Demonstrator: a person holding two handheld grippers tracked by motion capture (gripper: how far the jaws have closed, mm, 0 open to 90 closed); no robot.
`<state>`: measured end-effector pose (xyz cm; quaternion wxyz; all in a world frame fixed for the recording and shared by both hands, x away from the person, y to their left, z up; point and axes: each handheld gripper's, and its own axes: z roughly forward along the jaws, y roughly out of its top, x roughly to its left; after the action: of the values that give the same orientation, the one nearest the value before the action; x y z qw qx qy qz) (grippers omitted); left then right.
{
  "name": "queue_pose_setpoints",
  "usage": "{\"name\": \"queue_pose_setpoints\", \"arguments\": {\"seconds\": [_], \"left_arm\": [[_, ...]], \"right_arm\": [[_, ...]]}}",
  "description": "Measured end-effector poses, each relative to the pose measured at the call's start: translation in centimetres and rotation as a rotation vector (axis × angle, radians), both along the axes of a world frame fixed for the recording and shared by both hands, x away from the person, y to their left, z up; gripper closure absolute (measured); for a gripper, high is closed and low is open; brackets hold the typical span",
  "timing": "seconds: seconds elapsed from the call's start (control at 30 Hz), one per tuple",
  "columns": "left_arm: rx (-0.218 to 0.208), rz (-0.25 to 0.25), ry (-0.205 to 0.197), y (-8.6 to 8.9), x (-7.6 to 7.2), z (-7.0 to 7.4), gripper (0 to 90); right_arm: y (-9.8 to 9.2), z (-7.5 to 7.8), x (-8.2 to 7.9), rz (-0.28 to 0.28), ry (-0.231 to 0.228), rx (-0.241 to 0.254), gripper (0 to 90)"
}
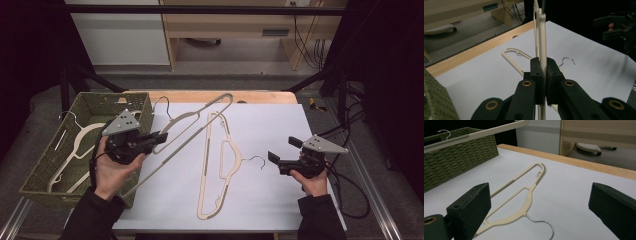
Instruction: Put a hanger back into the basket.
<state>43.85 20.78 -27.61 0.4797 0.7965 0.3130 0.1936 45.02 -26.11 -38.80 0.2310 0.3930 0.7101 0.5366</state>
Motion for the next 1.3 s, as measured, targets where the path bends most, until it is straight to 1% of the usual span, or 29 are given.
{"name": "queue_pose_setpoints", "arguments": {"seconds": [0.07,0.1,0.13,0.17,0.27,0.33,0.47,0.63,0.7,0.77,0.8,0.83,0.93,1.0,1.03,1.1,1.13,1.3], "left_arm": [[0.008,0.001,-0.008,0.7,0.2,0.4,86.0],[0.016,0.004,-0.018,1.3,0.3,0.5,86.0],[0.018,0.001,-0.019,2.1,0.6,0.7,86.0],[0.012,0.0,-0.017,2.6,0.8,0.8,86.0],[-0.003,-0.008,0.008,4.3,1.4,1.0,86.0],[-0.001,-0.002,0.015,5.3,1.8,1.2,86.0],[0.01,0.003,0.002,7.6,2.2,1.8,86.0],[-0.011,0.015,0.0,10.7,2.7,2.3,86.0],[-0.01,0.026,-0.007,12.0,2.9,2.4,86.0],[-0.015,0.05,-0.006,13.2,3.2,2.4,86.0],[-0.015,0.05,-0.006,13.2,3.2,2.4,86.0],[-0.015,0.067,-0.007,14.3,3.5,2.2,86.0],[-0.013,0.074,0.0,15.7,3.9,1.8,85.9],[-0.003,0.075,0.002,16.4,4.2,1.5,85.9],[0.002,0.08,0.004,16.7,4.3,1.3,85.9],[0.005,0.091,0.009,17.7,4.7,0.9,85.9],[0.005,0.091,0.009,17.7,4.7,0.9,85.9],[0.017,0.097,0.02,19.1,5.3,0.0,85.9]], "right_arm": [[0.0,0.0,0.0,0.0,0.0,0.001,4.8],[0.0,0.0,0.0,0.0,-0.001,0.0,4.7],[0.0,0.0,0.0,0.001,-0.001,0.001,4.7],[0.0,0.1,-0.1,0.003,-0.002,0.0,4.6],[0.0,0.1,-0.1,0.006,-0.006,-0.005,4.3],[0.0,0.1,-0.1,0.006,-0.005,-0.005,4.3],[0.0,0.1,-0.1,0.001,-0.004,-0.011,4.2],[0.2,0.0,0.0,0.0,0.002,-0.012,4.1],[0.2,0.0,0.0,0.001,0.003,-0.016,4.1],[0.2,-0.1,0.0,0.002,0.004,-0.017,4.1],[0.2,-0.1,0.0,0.003,0.004,-0.019,4.1],[0.3,-0.1,0.0,0.003,0.004,-0.018,4.1],[0.4,-0.2,0.1,0.001,0.007,-0.02,4.1],[0.4,-0.2,0.1,0.001,0.01,-0.021,4.1],[0.4,-0.3,0.1,0.005,0.01,-0.028,4.0],[0.4,-0.3,0.1,0.0,0.01,-0.021,4.0],[0.4,-0.3,0.1,0.0,0.01,-0.021,4.0],[0.3,-0.2,0.1,0.0,0.01,-0.02,4.0]]}}
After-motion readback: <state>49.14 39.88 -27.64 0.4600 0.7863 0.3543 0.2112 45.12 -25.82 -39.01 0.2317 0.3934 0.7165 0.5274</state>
